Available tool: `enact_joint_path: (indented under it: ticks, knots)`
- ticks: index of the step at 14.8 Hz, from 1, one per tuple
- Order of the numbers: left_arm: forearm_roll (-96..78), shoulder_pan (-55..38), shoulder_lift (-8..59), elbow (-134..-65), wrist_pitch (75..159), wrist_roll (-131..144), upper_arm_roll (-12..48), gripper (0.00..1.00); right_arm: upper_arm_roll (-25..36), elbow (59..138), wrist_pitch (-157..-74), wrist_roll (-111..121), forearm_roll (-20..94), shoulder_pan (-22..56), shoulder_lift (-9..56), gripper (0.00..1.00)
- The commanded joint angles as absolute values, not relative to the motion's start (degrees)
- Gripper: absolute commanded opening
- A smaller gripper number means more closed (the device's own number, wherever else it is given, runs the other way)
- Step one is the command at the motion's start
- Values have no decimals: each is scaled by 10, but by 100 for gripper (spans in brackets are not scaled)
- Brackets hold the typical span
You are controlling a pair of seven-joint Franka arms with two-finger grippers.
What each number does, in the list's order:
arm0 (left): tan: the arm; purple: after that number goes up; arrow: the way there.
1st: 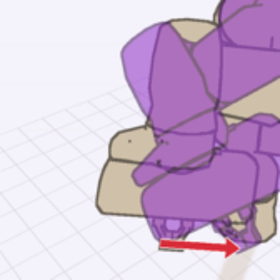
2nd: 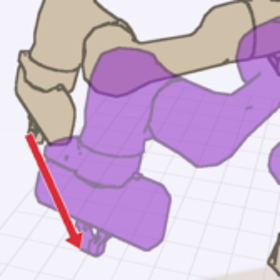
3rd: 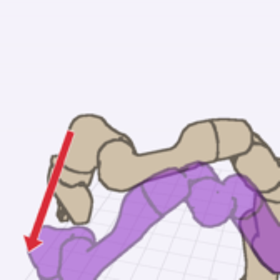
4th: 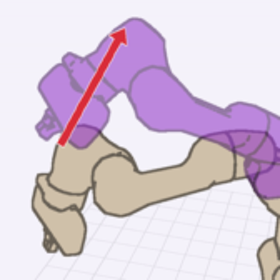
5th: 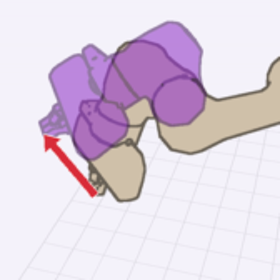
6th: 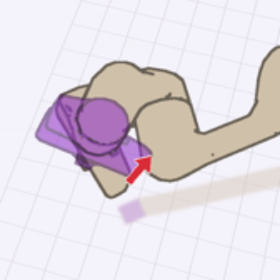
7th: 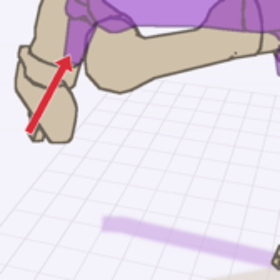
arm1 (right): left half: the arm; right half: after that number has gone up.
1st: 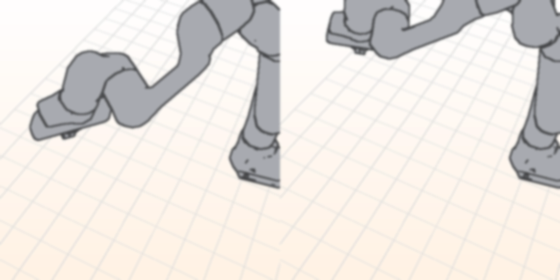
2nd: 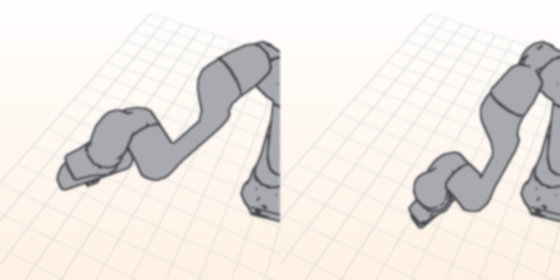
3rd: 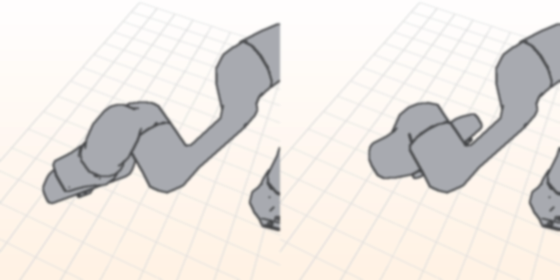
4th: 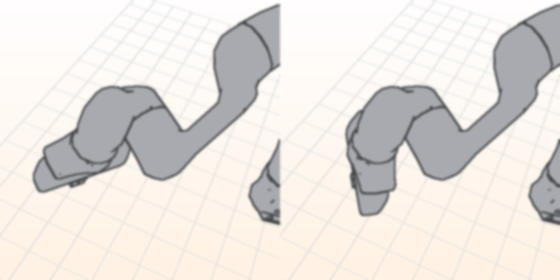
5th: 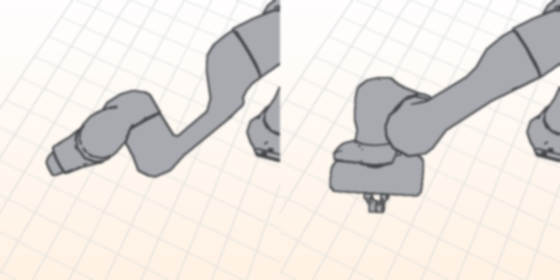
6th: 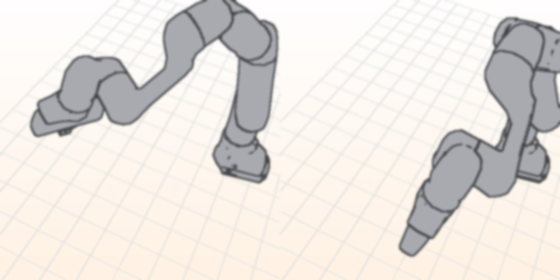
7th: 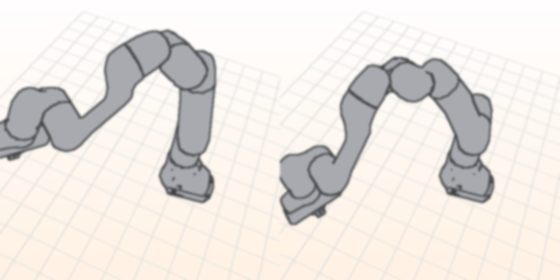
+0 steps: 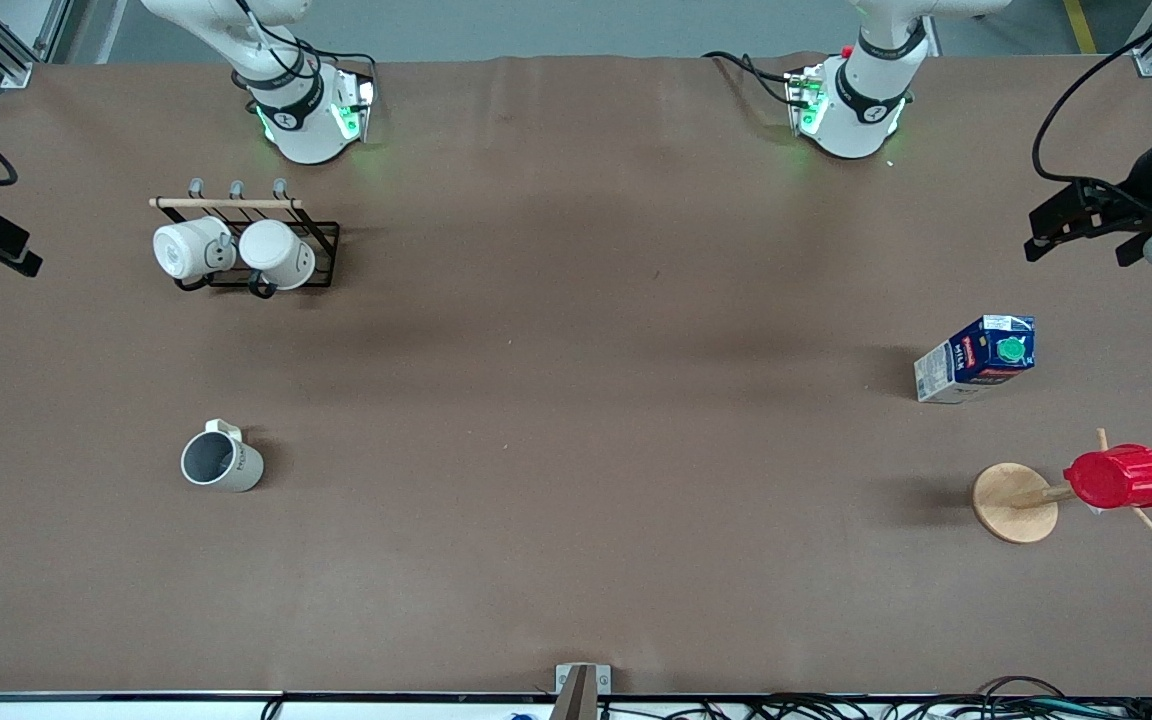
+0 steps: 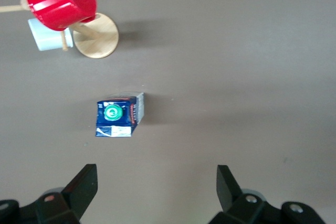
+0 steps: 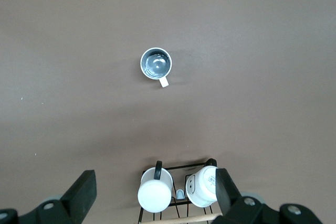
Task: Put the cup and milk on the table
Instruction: 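Reach the right gripper to the grey mug while the left gripper reaches the milk carton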
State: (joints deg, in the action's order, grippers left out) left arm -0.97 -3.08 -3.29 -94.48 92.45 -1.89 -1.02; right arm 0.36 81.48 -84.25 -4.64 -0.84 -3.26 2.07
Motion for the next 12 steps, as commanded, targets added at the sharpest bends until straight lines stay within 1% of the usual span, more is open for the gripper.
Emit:
enact_joint_path:
  ticks: [1, 4, 6, 9, 11, 12]
  knots:
    - [1, -13, -34, -987, 969, -52, -10, 100, -7, 831, -844, -47, -9, -44, 5, 100]
    - [-5, 13, -7, -1002, 999, -61, -9, 100, -5, 831, -844, -38, -10, -45, 6, 100]
    - [-8, 32, 10, -1009, 1020, -61, -9, 100, -4, 836, -857, 4, -10, -44, 25, 100]
    - [-9, 41, 11, -1062, 1089, -61, -9, 100, -4, 850, -927, 15, -9, -47, 80, 100]
    - [-9, 45, 18, -1086, 1122, -61, -9, 100, -3, 887, -1000, 42, -10, -48, 105, 100]
    - [-9, 45, 28, -1088, 1128, -62, -9, 100, -2, 911, -1042, 50, -10, -50, 115, 100]
